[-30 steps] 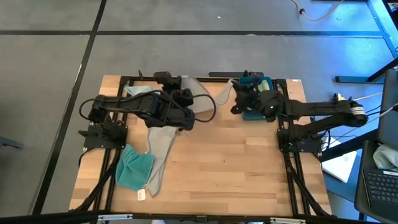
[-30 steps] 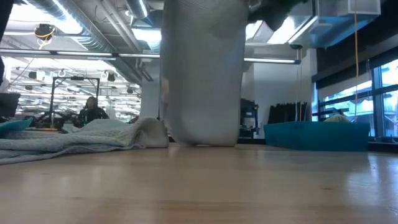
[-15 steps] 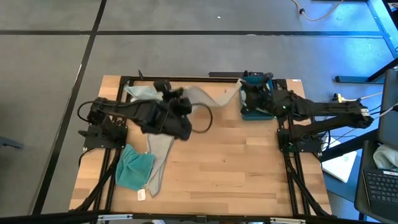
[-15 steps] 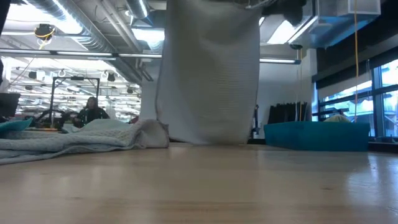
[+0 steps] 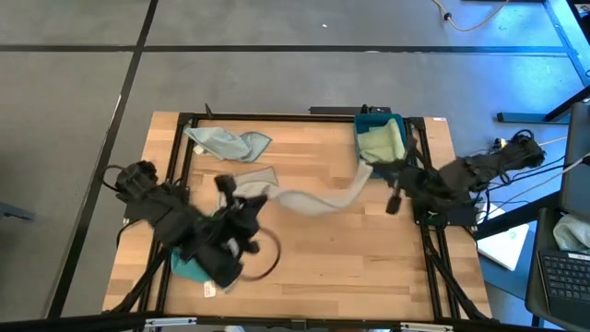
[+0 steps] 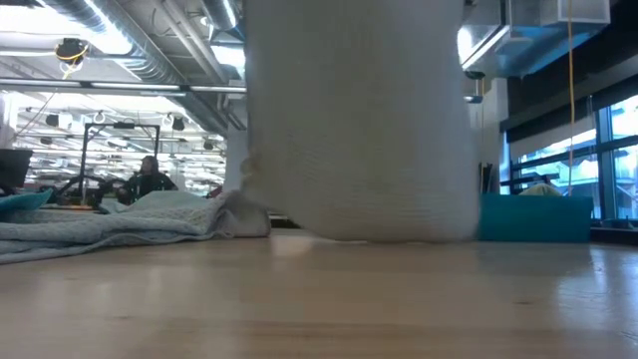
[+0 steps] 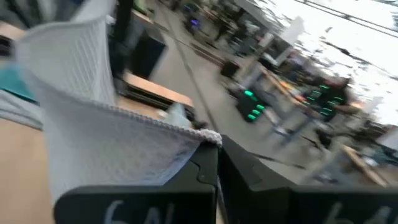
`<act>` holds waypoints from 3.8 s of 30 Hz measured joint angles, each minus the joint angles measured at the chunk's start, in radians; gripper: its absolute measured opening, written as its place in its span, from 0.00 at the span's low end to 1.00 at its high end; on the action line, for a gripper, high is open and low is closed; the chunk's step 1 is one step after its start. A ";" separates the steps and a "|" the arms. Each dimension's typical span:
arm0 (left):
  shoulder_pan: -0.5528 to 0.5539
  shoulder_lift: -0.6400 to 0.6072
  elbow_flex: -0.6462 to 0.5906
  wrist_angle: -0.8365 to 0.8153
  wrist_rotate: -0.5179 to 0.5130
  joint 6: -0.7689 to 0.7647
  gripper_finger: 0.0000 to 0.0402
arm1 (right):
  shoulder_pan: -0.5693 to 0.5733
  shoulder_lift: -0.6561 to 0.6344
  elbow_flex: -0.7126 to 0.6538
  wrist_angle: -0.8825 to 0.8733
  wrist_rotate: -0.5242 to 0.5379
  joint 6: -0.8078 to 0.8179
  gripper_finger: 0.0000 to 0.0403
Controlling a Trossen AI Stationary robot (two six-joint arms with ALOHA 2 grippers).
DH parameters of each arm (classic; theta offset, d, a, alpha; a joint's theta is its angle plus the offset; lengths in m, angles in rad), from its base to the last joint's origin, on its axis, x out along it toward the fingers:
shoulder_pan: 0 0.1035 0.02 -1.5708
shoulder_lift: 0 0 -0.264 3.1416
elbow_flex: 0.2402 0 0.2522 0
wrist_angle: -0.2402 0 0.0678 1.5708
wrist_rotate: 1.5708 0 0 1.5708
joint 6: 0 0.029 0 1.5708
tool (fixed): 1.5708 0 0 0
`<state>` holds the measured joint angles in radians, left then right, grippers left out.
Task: Fold microfiber towels
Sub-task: Fold the top grey microfiber cloth
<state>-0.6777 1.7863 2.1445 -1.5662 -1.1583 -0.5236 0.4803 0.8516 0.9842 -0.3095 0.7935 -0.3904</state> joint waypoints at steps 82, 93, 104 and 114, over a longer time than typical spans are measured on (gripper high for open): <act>-0.390 -0.208 -0.280 0.479 0.053 -0.097 0.00 | 0.255 0.303 0.322 -0.208 -0.758 0.441 0.02; -0.451 -0.203 -0.281 0.285 -0.112 -0.234 0.00 | 0.371 0.402 0.470 -0.259 -0.300 0.384 0.02; -0.207 -0.212 -0.597 -0.003 -0.044 -0.553 0.00 | 0.121 0.389 0.290 -0.540 -0.142 0.582 0.02; 0.071 -0.212 -0.929 0.026 0.036 -0.566 0.00 | -0.092 0.389 0.032 -0.521 -0.109 0.591 0.02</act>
<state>-0.6068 1.5745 1.2153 -1.5398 -1.1220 -1.0900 0.3888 1.2404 1.0157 -0.8305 0.6844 0.2006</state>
